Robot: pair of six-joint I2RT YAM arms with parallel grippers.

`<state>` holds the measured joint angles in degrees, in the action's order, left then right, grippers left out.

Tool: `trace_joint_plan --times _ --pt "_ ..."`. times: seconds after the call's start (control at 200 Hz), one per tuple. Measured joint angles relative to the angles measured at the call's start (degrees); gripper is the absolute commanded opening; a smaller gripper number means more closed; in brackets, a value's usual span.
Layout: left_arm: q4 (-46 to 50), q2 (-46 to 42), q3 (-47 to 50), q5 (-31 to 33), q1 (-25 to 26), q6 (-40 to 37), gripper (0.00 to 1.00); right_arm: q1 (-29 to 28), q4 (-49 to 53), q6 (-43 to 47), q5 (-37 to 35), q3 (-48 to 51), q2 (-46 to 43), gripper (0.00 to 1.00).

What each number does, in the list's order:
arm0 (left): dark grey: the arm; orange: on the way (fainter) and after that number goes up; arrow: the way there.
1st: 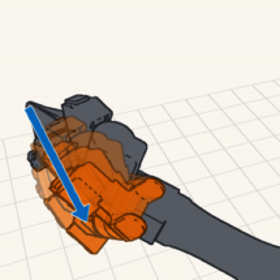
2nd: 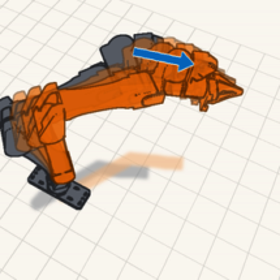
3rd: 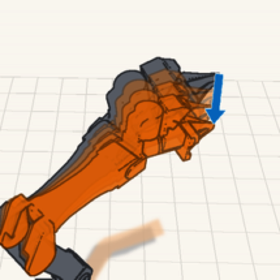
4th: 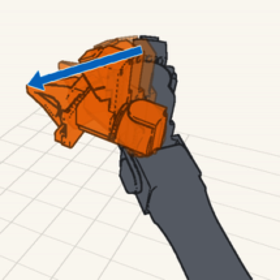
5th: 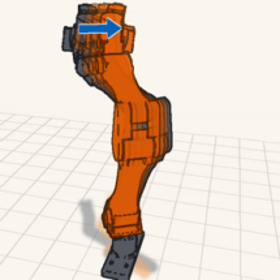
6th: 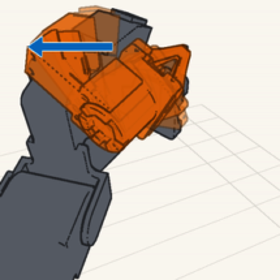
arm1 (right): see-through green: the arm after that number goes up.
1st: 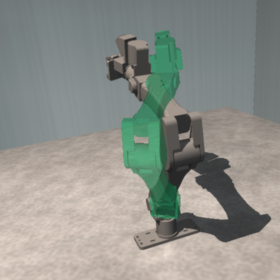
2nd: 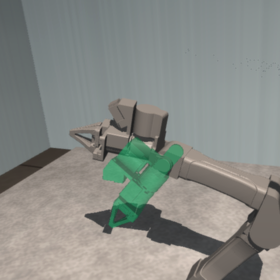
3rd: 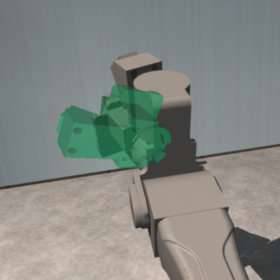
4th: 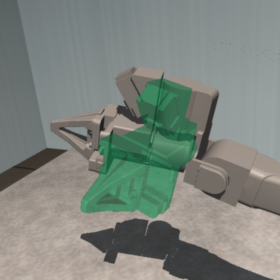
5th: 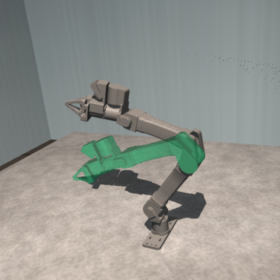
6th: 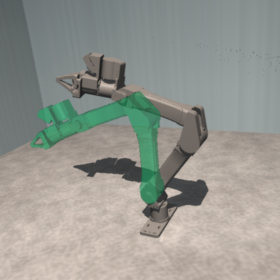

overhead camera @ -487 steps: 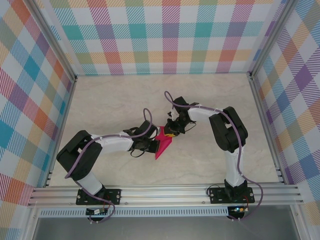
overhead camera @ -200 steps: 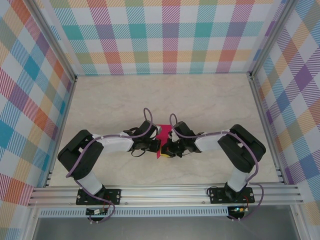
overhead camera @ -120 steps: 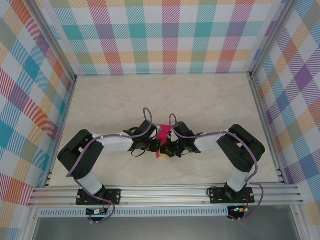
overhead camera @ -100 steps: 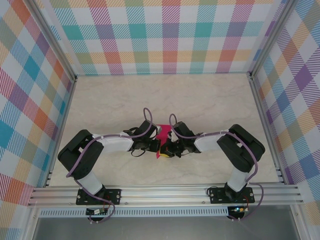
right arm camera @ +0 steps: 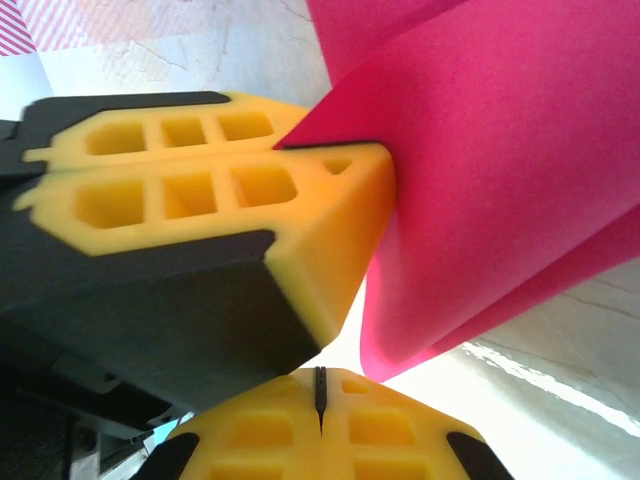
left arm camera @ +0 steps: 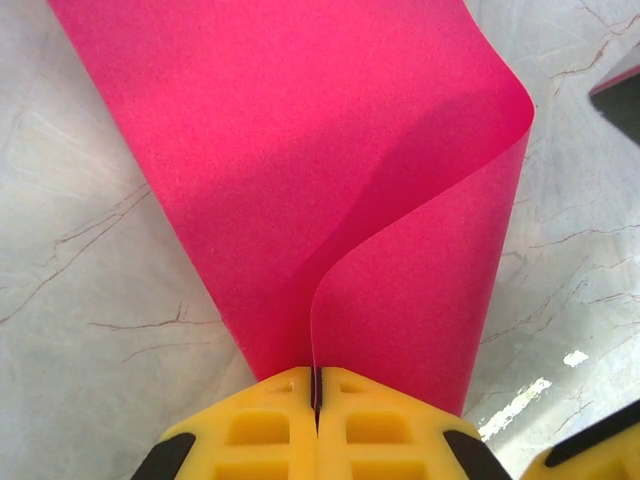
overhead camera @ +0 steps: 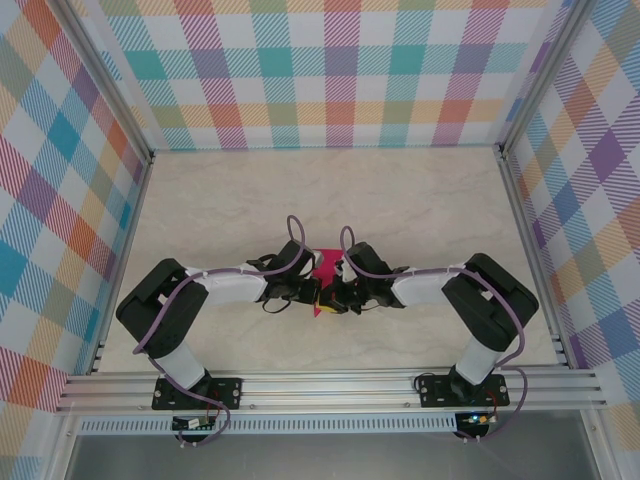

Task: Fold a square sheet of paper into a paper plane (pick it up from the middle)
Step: Third fold the triangle at the center of the table.

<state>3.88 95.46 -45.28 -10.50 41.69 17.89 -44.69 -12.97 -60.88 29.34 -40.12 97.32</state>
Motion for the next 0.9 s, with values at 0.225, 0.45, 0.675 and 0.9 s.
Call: trace_joint_plan --times 0.225,0.45,0.675,0.9 --pt "0.11 0.07 -0.11 -0.15 0.0 -0.42 0.0 0.0 -1.73 -0.2 0.28 0.46 2.43 0.02" --pt "0.24 0.11 -0.2 -0.2 -0.17 -0.63 0.0 0.0 -2.49 -0.13 0.22 0.63 3.8 0.03" --pt "0.61 0.37 -0.59 -0.37 -0.17 -0.81 0.0 0.0 -2.54 0.26 0.04 0.66 4.22 0.03" --pt "0.42 0.63 -0.74 -0.52 -0.22 -0.83 0.0 0.0 -4.5 -0.07 0.13 1.55 3.98 0.03"
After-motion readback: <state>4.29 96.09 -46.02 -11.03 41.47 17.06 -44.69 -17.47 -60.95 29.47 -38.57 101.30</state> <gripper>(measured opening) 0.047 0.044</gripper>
